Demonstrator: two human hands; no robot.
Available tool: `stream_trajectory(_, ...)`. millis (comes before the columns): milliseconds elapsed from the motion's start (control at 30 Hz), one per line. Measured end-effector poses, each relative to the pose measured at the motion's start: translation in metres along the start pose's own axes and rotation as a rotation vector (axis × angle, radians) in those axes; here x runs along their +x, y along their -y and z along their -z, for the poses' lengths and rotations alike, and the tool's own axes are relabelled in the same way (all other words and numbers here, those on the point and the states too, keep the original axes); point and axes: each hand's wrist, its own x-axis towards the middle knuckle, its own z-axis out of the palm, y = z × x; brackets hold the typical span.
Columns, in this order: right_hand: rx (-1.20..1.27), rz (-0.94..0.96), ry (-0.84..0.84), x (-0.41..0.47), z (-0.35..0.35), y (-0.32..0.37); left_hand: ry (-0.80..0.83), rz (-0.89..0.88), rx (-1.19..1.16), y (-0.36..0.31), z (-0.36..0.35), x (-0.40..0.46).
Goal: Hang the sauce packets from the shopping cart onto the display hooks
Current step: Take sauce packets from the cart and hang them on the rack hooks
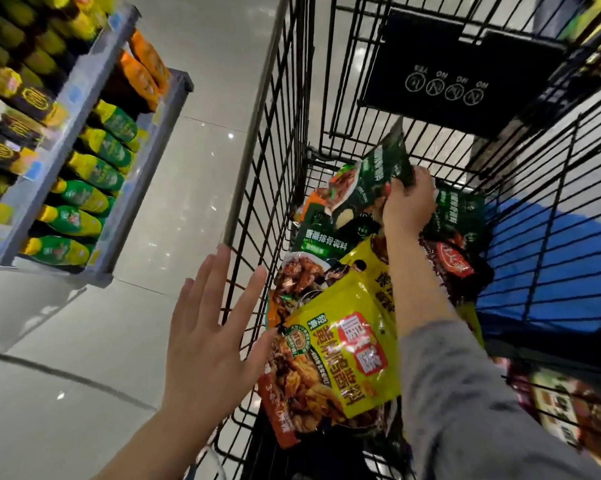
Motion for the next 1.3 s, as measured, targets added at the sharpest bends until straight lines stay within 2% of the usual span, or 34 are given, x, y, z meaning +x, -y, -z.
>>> stream_trajectory(100,0.018,0.225,0.058,-0.037,0.061,0.018,0.003,0.005,-0.008,0.0,0.0,0.002)
stream_trajectory(200,-0.08,0.444,0.117,-0.07,0.129,0.029,0.011,-0.019,0.013,0.001,0.0,0.002)
stream_trajectory(300,-0.189,0.545,0.15,-0.106,0.191,0.039,0.034,-0.108,0.106,0.0,0.003,0.003)
stream_trajectory(367,-0.114,0.455,0.172,-0.133,0.219,0.039,0.056,-0.177,0.16,-0.002,0.006,0.004)
stream_trajectory(467,-0.027,0.229,0.18,-0.163,0.243,0.017,0.06,-0.19,0.164,-0.003,0.008,0.003)
stream_trajectory(533,-0.08,0.046,0.182,-0.17,0.246,-0.011,0.062,-0.203,0.176,-0.003,0.008,0.003)
stream_trajectory(567,-0.181,-0.021,0.211,-0.169,0.244,-0.028,0.061,-0.213,0.187,-0.003,0.008,0.003)
stream_trajectory(600,-0.362,-0.034,0.262,-0.167,0.239,-0.045,0.059,-0.225,0.198,-0.003,0.007,0.003)
stream_trajectory(667,-0.772,0.067,0.379,-0.158,0.221,-0.078,0.052,-0.241,0.21,-0.004,0.007,0.002)
stream_trajectory(767,-1.023,0.156,0.558,-0.13,0.179,-0.119,0.044,-0.256,0.206,-0.003,0.007,0.003)
stream_trajectory(1000,-1.1,0.033,0.935,-0.068,0.135,-0.188,-0.006,-0.297,0.205,-0.002,0.002,0.004)
stream_trajectory(1100,-1.151,0.084,0.917,-0.059,0.14,-0.193,0.0,-0.307,0.202,0.0,0.0,0.003)
stream_trajectory(1300,-1.021,0.054,0.857,-0.064,0.147,-0.196,0.0,-0.28,0.187,-0.001,0.001,0.002)
